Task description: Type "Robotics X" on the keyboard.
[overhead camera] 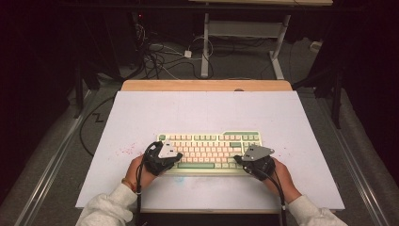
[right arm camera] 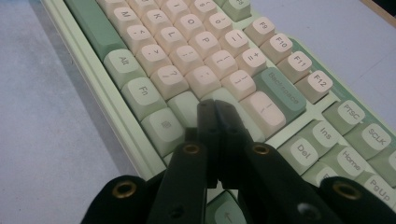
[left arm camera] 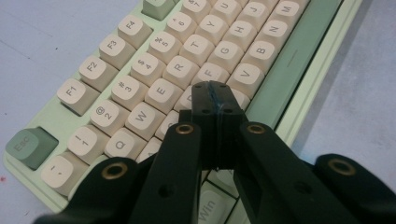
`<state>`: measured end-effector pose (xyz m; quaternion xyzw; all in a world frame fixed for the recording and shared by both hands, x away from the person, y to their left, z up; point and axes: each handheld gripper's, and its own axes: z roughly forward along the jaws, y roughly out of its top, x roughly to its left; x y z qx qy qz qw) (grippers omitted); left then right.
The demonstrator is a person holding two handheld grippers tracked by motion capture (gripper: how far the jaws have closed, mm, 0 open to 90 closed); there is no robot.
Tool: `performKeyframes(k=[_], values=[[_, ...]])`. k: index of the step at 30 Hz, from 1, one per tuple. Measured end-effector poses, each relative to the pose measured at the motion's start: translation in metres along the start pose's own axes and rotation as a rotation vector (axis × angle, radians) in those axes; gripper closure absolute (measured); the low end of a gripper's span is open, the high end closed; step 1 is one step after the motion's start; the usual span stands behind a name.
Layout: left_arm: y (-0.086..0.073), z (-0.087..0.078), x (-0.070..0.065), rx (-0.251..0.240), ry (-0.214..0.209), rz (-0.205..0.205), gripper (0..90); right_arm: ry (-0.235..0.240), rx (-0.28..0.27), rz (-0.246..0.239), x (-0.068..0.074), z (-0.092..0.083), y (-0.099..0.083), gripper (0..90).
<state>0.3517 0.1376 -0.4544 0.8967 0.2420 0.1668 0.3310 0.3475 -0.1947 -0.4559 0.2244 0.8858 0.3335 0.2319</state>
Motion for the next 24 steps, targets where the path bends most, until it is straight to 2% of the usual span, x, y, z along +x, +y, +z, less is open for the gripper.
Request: performKeyframes(k=[6,8,14,21,24], values=[[0.000,0.000,0.000,0.003,0.004,0.004,87.4,-0.002,0.000,0.000,0.000,0.000,0.000,90.0],[-0.001,0.002,-0.001,0.021,0.000,0.009,87.5,-0.002,0.000,0.002,0.000,0.000,0.000,90.0],[-0.001,0.002,-0.002,0.015,0.011,0.016,87.5,-0.003,0.000,0.000,0.000,0.000,0.000,90.0],[0.003,-0.008,-0.001,-0.039,0.032,0.015,87.5,-0.003,-0.001,-0.001,0.000,-0.003,0.000,90.0],[0.004,-0.012,-0.001,-0.058,0.044,0.019,87.5,-0.003,-0.023,0.008,0.000,-0.007,0.002,90.0]])
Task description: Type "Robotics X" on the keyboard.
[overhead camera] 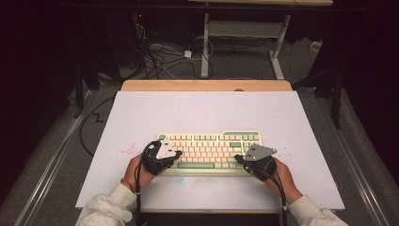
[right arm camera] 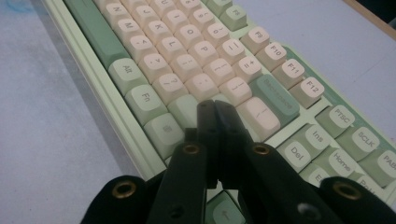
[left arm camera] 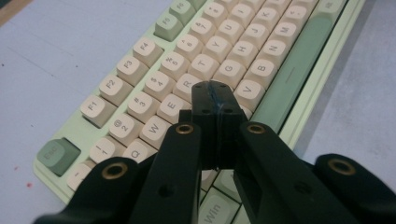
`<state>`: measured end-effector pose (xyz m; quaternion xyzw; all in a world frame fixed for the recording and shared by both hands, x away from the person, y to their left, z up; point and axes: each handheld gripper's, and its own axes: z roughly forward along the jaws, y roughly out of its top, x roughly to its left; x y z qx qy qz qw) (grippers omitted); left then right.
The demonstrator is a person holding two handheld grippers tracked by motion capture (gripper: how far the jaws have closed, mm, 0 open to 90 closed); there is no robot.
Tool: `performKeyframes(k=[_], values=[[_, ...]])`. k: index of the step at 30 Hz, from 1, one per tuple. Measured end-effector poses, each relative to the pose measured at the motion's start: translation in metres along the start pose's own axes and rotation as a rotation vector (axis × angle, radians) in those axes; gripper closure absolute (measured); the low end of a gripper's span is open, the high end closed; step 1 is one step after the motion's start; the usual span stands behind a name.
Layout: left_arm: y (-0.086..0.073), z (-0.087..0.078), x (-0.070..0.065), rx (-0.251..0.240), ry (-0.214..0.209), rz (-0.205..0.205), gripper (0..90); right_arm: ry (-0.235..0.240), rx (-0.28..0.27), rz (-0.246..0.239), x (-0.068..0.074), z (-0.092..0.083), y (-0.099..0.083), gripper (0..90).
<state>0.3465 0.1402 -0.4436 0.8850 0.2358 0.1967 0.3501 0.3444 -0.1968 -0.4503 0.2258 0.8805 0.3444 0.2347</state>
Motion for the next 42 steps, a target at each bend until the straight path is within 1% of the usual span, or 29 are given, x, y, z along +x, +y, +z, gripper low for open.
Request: performKeyframes(k=[5,7,9,10,11,12,13,15,16,18,20,21,22,24,26,27,28,29,30,31,32,33,35,37,39,42], values=[[0.001,-0.004,0.001,-0.026,0.022,-0.001,87.4,0.001,-0.026,0.007,0.000,-0.004,0.002,88.8],[0.001,-0.004,0.001,-0.034,0.035,0.005,87.4,0.004,-0.035,0.017,0.000,-0.006,0.003,88.5],[0.001,-0.005,0.002,-0.044,0.042,0.002,87.3,0.002,-0.047,0.017,-0.001,-0.008,0.004,84.7],[0.001,-0.005,0.002,-0.044,0.045,0.004,87.2,0.001,-0.055,0.027,-0.001,-0.008,0.005,84.5],[0.001,-0.005,0.002,-0.044,0.053,0.008,87.1,0.002,-0.057,0.023,-0.002,-0.009,0.005,84.0],[0.001,-0.005,0.002,-0.045,0.058,0.010,82.6,0.001,-0.060,0.017,-0.002,-0.010,0.006,81.6],[0.001,-0.006,0.002,-0.050,0.063,0.011,81.1,-0.004,-0.067,0.021,-0.002,-0.010,0.006,79.1],[0.001,-0.007,0.001,-0.065,0.067,0.018,81.0,-0.006,-0.082,0.020,-0.002,-0.012,0.007,76.0],[0.001,-0.007,0.001,-0.069,0.070,0.022,80.8,-0.011,-0.085,0.021,-0.002,-0.013,0.008,72.7],[0.002,-0.006,0.000,-0.073,0.074,0.027,73.3,-0.011,-0.096,0.025,-0.002,-0.014,0.008,70.5],[0.002,-0.006,0.000,-0.077,0.064,0.028,67.9,-0.016,-0.106,0.019,-0.002,-0.014,0.009,67.7],[0.002,-0.005,0.000,-0.076,0.073,0.031,62.9,-0.015,-0.109,0.022,-0.001,-0.015,0.009,66.5],[0.002,-0.005,-0.001,-0.078,0.081,0.030,60.6,-0.014,-0.114,0.022,-0.001,-0.015,0.009,64.8],[0.002,-0.005,0.000,-0.085,0.077,0.030,55.2,-0.022,-0.117,0.023,-0.001,-0.015,0.009,61.3],[0.002,-0.005,-0.001,-0.085,0.090,0.038,49.9,-0.018,-0.127,0.033,-0.001,-0.015,0.009,60.5],[0.002,-0.004,-0.002,-0.085,0.085,0.039,47.4,-0.022,-0.128,0.034,-0.001,-0.015,0.009,58.8],[0.002,-0.004,-0.002,-0.085,0.081,0.039,47.1,-0.022,-0.129,0.033,-0.001,-0.016,0.010,55.4],[0.002,-0.003,-0.002,-0.086,0.084,0.039,44.6,-0.022,-0.131,0.034,-0.001,-0.016,0.010,52.8],[0.002,-0.003,-0.002,-0.087,0.091,0.037,42.9,-0.026,-0.136,0.034,-0.002,-0.016,0.010,52.6],[0.002,-0.003,-0.003,-0.090,0.102,0.034,39.2,-0.028,-0.139,0.037,-0.002,-0.016,0.010,50.0],[0.002,-0.003,-0.003,-0.095,0.125,0.038,33.5,-0.030,-0.145,0.037,-0.002,-0.017,0.011,45.7],[0.002,-0.003,-0.004,-0.097,0.128,0.026,29.7,-0.036,-0.149,0.040,-0.002,-0.017,0.011,43.0],[0.001,-0.003,-0.003,-0.101,0.128,0.028,28.4,-0.048,-0.156,0.040,-0.002,-0.018,0.011,36.2],[0.001,-0.003,-0.004,-0.108,0.132,0.022,22.4,-0.053,-0.158,0.041,-0.002,-0.018,0.011,32.4],[0.001,-0.003,-0.004,-0.119,0.127,0.021,22.1,-0.066,-0.159,0.037,-0.001,-0.018,0.011,28.1],[0.002,-0.004,-0.006,-0.135,0.132,0.028,17.5,-0.074,-0.170,0.038,-0.001,-0.019,0.012,22.8]])
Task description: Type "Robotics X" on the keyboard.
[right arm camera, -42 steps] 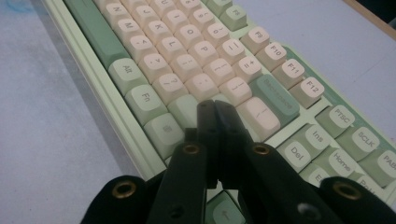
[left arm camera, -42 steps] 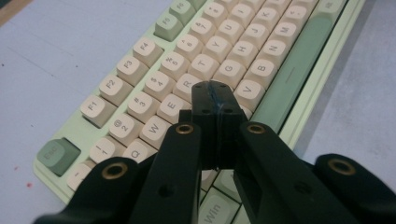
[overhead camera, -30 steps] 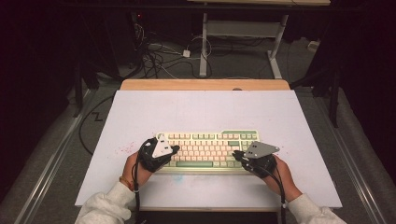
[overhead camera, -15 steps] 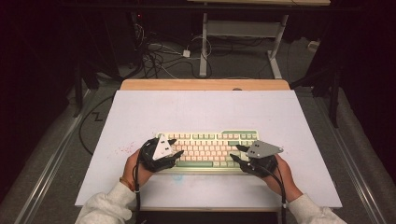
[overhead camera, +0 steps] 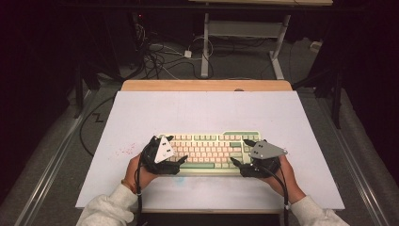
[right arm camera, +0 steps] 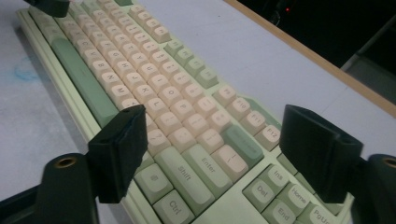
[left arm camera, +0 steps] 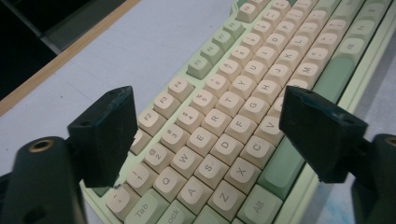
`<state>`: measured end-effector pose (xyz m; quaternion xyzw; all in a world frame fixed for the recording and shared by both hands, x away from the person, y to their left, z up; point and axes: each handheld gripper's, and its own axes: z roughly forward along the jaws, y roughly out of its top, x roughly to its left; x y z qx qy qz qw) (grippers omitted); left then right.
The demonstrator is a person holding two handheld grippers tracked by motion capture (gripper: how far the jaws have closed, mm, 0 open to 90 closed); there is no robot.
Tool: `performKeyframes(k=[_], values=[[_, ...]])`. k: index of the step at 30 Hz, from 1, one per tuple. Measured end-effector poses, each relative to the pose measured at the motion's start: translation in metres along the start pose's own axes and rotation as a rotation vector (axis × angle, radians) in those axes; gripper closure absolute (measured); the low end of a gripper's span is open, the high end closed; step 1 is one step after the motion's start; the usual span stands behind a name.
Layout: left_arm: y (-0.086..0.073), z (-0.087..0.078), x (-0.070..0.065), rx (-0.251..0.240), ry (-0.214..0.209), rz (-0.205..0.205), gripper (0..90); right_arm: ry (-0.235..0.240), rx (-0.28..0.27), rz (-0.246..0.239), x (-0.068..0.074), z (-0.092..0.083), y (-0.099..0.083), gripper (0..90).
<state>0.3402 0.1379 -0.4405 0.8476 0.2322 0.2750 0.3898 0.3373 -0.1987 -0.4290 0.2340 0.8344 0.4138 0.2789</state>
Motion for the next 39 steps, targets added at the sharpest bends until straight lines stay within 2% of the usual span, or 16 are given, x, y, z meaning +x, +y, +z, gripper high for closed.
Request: performKeyframes(k=[4,8,10,13,19,24,26,32,39], values=[[0.001,0.001,-0.003,0.007,-0.004,0.008,17.5,-0.016,-0.015,0.009,0.000,-0.001,0.001,17.2],[0.002,0.000,-0.005,-0.003,-0.004,0.014,17.4,-0.019,-0.029,0.013,0.000,-0.003,0.003,16.6],[0.003,-0.002,-0.006,-0.009,0.007,0.019,17.5,-0.021,-0.037,0.007,0.000,-0.005,0.004,16.6],[0.004,-0.005,-0.006,-0.024,0.003,0.014,17.5,-0.020,-0.044,-0.003,0.000,-0.008,0.006,15.9],[0.004,-0.010,-0.008,-0.034,0.021,0.025,17.4,-0.028,-0.054,-0.012,0.001,-0.014,0.008,16.4],[0.005,-0.015,-0.011,-0.037,0.061,0.037,17.4,-0.023,-0.051,-0.004,0.002,-0.017,0.009,17.4],[0.005,-0.017,-0.011,-0.048,0.060,0.031,17.4,-0.021,-0.054,-0.002,0.003,-0.018,0.009,17.5],[0.003,-0.024,-0.010,-0.061,0.070,0.036,17.4,-0.050,-0.067,-0.017,0.004,-0.021,0.008,17.1],[-0.002,-0.032,-0.011,-0.063,0.077,0.067,14.6,-0.075,-0.060,-0.035,0.005,-0.026,0.008,16.2]])
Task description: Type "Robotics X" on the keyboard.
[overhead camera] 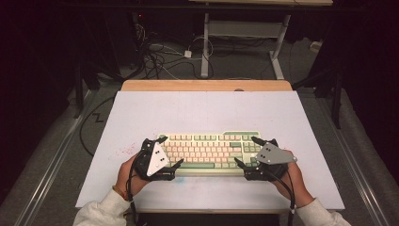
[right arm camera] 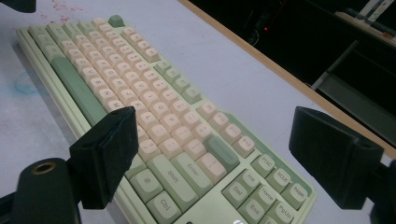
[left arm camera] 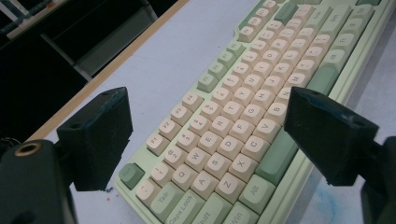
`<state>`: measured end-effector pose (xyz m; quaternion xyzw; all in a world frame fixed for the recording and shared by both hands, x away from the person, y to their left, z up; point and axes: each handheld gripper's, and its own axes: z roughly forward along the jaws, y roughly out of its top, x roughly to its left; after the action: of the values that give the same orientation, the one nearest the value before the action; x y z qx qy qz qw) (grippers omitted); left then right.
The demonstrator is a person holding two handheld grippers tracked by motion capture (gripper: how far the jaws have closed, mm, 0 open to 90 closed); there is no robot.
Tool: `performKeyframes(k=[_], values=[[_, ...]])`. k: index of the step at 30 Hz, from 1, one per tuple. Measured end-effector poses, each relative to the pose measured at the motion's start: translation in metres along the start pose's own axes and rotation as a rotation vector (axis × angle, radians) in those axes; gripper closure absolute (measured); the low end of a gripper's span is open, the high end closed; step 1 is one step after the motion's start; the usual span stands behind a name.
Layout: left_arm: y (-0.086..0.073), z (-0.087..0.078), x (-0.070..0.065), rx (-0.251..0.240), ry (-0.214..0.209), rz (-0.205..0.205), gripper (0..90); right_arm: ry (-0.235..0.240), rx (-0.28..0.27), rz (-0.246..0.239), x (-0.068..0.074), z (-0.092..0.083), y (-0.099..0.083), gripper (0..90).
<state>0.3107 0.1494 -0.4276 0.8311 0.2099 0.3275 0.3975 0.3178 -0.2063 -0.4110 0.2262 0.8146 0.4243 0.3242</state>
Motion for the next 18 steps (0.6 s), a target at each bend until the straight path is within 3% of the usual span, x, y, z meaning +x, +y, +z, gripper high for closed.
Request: performKeyframes(k=[2,9,12,18], values=[[-0.001,-0.002,0.001,-0.001,0.004,0.000,14.6,-0.021,0.006,-0.009,0.000,-0.002,0.000,16.1],[-0.006,-0.008,0.002,0.001,0.009,0.007,14.6,-0.025,0.010,-0.014,0.000,-0.008,-0.003,16.0],[-0.007,-0.011,0.002,-0.001,0.016,0.005,14.5,-0.064,0.012,-0.031,0.001,-0.011,-0.004,15.8],[-0.011,-0.017,0.002,0.007,0.024,0.015,14.6,-0.071,0.012,-0.013,-0.001,-0.018,-0.007,16.0]])
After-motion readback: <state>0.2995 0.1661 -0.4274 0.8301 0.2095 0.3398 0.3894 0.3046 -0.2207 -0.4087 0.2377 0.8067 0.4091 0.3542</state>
